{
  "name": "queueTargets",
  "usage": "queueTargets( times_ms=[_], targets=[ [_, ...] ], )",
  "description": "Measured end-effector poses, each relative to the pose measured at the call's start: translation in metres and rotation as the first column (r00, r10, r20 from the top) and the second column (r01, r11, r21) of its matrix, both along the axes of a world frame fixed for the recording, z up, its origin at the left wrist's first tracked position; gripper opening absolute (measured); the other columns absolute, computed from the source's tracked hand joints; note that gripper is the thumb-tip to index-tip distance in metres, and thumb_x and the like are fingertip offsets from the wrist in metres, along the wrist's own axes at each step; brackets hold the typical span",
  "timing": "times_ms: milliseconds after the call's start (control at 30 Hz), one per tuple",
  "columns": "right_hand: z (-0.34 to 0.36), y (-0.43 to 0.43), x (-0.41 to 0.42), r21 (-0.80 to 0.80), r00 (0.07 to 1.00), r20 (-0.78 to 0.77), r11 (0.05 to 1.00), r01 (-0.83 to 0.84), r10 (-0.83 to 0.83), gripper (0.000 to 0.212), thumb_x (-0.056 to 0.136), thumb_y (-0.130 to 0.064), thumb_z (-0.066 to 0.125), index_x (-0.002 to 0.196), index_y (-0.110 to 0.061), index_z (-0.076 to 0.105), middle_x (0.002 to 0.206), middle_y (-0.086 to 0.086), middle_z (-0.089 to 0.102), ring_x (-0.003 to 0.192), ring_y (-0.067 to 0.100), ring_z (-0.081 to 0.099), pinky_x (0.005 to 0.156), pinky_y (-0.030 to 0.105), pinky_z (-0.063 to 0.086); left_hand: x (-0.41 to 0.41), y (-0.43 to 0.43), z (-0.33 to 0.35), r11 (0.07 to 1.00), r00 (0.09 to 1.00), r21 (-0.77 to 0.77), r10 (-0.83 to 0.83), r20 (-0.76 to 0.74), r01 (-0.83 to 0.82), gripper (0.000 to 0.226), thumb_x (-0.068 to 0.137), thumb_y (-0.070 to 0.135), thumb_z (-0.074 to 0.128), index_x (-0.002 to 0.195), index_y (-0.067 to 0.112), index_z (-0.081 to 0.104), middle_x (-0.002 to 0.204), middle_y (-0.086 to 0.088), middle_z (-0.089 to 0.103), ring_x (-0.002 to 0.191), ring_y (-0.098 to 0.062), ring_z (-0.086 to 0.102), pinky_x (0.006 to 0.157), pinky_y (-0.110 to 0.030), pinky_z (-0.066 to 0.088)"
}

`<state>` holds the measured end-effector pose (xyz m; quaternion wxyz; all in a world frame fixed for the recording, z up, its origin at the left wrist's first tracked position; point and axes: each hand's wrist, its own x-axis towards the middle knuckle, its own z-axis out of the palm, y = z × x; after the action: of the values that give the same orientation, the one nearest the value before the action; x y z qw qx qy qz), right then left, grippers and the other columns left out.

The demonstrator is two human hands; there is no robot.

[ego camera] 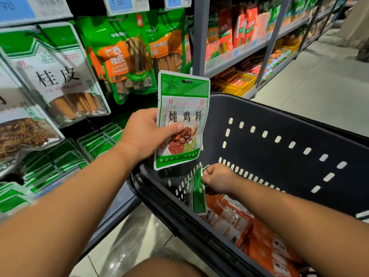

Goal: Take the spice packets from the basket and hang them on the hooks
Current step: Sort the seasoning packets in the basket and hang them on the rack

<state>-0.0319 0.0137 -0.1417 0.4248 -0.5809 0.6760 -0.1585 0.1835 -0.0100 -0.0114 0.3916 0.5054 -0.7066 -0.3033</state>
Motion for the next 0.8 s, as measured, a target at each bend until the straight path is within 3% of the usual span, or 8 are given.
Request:
queueTargets(
  times_ms=[100,233,300,400,467,533,700,800],
  targets=[
    [0.020,-0.001,-0.016,-0.007,1.000,-0.011,1.000,-0.007,0.007,0.035,0.087,-0.004,0.054,0.056,-0.022,0.050,0.063,0.008,0.055,0.059,0.024,0.061,0.065,0.044,0.060,0.000,0.000,0.000,1.000,0.999,-0.007,0.018,0.036,-0.018,0.017,0.085,0.027,0.082,0.079,0.038,0.071,0.057,0.028,0.065,0.053,0.009,0.062,0.063,-0.023,0.051],
    [0.056,0.003,-0.034,-0.089,0.980,-0.159,0.986,-0.138,0.122,0.028,0.096,-0.011,0.058,0.070,-0.018,0.052,0.064,-0.001,0.058,0.057,0.012,0.059,0.057,0.031,0.053,-0.002,-0.002,-0.002,0.998,0.995,-0.015,0.063,0.082,-0.062,0.013,0.084,0.034,0.083,0.096,0.031,0.078,0.080,0.022,0.072,0.069,0.002,0.067,0.075,-0.031,0.059],
    [0.078,0.005,-0.041,-0.142,0.938,-0.278,0.958,-0.251,0.205,0.028,0.099,-0.017,0.058,0.072,-0.018,0.052,0.068,-0.002,0.058,0.061,0.011,0.053,0.062,0.031,0.047,-0.003,-0.002,-0.002,0.998,0.993,-0.011,0.067,0.100,-0.066,0.018,0.083,0.035,0.083,0.100,0.030,0.079,0.088,0.018,0.074,0.078,-0.004,0.071,0.081,-0.035,0.061],
    [0.111,0.006,-0.047,-0.186,0.861,-0.421,0.902,-0.391,0.286,0.021,0.103,-0.022,0.054,0.085,-0.013,0.058,0.083,0.001,0.068,0.077,0.016,0.060,0.074,0.034,0.047,-0.004,-0.001,-0.001,0.998,0.990,-0.026,0.061,0.128,-0.058,0.022,0.083,0.035,0.083,0.104,0.029,0.080,0.097,0.014,0.075,0.089,-0.010,0.073,0.087,-0.038,0.060],
    [0.134,0.009,-0.050,-0.222,0.825,-0.474,0.866,-0.449,0.306,0.016,0.104,-0.022,0.053,0.093,-0.015,0.061,0.086,-0.005,0.067,0.080,0.011,0.060,0.072,0.032,0.044,-0.004,0.000,-0.001,0.998,0.988,-0.026,0.054,0.143,-0.051,0.023,0.084,0.034,0.083,0.106,0.030,0.079,0.099,0.015,0.074,0.091,-0.009,0.073,0.088,-0.036,0.060],
    [0.153,0.011,-0.052,-0.294,0.809,-0.505,0.822,-0.488,0.300,0.011,0.104,-0.023,0.053,0.098,-0.019,0.061,0.083,-0.009,0.063,0.075,0.003,0.055,0.067,0.029,0.036,-0.004,-0.001,-0.001,0.998,0.987,-0.033,0.052,0.155,-0.048,0.025,0.084,0.035,0.082,0.108,0.030,0.079,0.100,0.014,0.075,0.089,-0.005,0.072,0.086,-0.030,0.059],
    [0.176,0.001,-0.052,-0.569,0.879,-0.452,0.711,-0.413,0.149,0.009,0.103,-0.026,0.057,0.104,-0.023,0.065,0.087,-0.009,0.064,0.078,0.011,0.055,0.063,0.021,0.038,-0.002,-0.004,-0.003,0.999,0.985,-0.016,0.043,0.168,-0.041,0.022,0.084,0.038,0.081,0.105,0.032,0.078,0.088,0.020,0.073,0.070,0.011,0.064,0.063,-0.012,0.049],
    [0.173,-0.011,-0.047,-0.682,0.922,-0.380,0.650,-0.336,0.078,0.011,0.102,-0.024,0.059,0.107,-0.022,0.069,0.086,-0.010,0.062,0.080,0.012,0.055,0.064,0.016,0.038,-0.001,-0.004,-0.004,0.999,0.994,0.042,0.011,0.112,-0.015,0.010,0.085,0.033,0.080,0.094,0.037,0.077,0.067,0.028,0.069,0.056,0.010,0.064,0.053,-0.008,0.046]
  ],
)
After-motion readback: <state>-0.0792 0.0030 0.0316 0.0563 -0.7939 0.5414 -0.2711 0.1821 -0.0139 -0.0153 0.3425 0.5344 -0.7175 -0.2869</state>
